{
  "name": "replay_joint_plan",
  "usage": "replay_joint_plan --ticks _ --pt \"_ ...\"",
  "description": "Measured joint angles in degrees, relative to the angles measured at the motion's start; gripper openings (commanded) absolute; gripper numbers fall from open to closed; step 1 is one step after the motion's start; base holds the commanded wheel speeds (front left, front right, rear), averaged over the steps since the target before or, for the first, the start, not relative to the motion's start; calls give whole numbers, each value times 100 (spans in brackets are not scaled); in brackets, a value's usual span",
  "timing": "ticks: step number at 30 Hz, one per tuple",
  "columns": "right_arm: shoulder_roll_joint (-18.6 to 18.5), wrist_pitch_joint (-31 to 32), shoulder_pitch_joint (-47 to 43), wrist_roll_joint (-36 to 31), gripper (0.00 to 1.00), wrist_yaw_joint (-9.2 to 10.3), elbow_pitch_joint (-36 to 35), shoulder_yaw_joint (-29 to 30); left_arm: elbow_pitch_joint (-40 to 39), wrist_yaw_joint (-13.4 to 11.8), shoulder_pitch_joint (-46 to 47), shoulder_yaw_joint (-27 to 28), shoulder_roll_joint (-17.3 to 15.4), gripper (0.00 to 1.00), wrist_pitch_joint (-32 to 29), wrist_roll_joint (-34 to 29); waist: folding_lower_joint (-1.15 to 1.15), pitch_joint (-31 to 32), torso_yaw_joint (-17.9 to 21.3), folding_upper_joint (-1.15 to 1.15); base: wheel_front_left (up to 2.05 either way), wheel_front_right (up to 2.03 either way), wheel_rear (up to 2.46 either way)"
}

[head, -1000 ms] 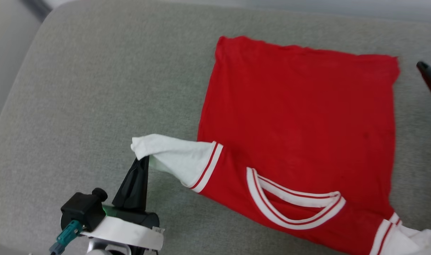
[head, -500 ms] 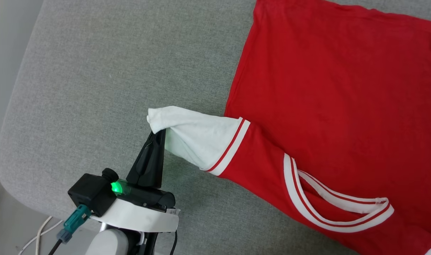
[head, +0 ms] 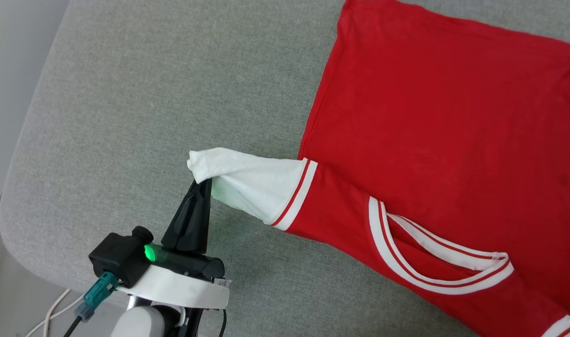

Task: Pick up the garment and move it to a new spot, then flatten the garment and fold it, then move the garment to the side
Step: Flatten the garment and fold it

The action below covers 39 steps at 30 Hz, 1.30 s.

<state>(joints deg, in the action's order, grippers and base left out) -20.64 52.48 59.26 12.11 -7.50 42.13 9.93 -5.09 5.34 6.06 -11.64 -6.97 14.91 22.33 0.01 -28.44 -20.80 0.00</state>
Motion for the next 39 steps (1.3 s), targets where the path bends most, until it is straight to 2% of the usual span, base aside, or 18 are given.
replay_joint_plan --ticks 6,12,21,24,27,30,38,39 --pt "-214 -86 -232 14 0 -1 -231 -345 233 21 -146 124 -41 0 0 -42 0 431 126 0 0 0 0" --pt "-495 -155 -827 525 0 -1 -927 -773 383 -14 -400 264 -212 0 -15 -40 0 958 453 0 0 0 0" --pt "-1029 -186 -2602 1230 0 -2 -2356 -898 467 -140 -711 441 -404 0 -147 33 -1 1708 1182 0 0 0 0" --pt "-1021 -235 -3452 1380 0 -2 -2838 -789 512 -221 -865 508 -434 0 -169 66 -1 1939 1433 0 0 0 0" --pt "-949 -304 -4318 1450 0 -1 -3259 -636 581 -267 -996 564 -486 0 -214 110 -1 2140 1688 0 0 0 0" --pt "-714 -400 -5227 1504 0 -1 -3549 -445 627 -292 -1089 600 -515 0 -254 122 -2 2334 1907 0 0 0 0" --pt "224 -715 -6961 1550 0 -1 -3754 -67 779 -358 -1283 639 -609 0 -412 185 -2 2631 2336 0 0 0 0" --pt "343 -749 -7076 1557 11 0 -3745 -62 798 -367 -1293 644 -617 0 -416 205 -2 2641 2371 0 0 0 0"
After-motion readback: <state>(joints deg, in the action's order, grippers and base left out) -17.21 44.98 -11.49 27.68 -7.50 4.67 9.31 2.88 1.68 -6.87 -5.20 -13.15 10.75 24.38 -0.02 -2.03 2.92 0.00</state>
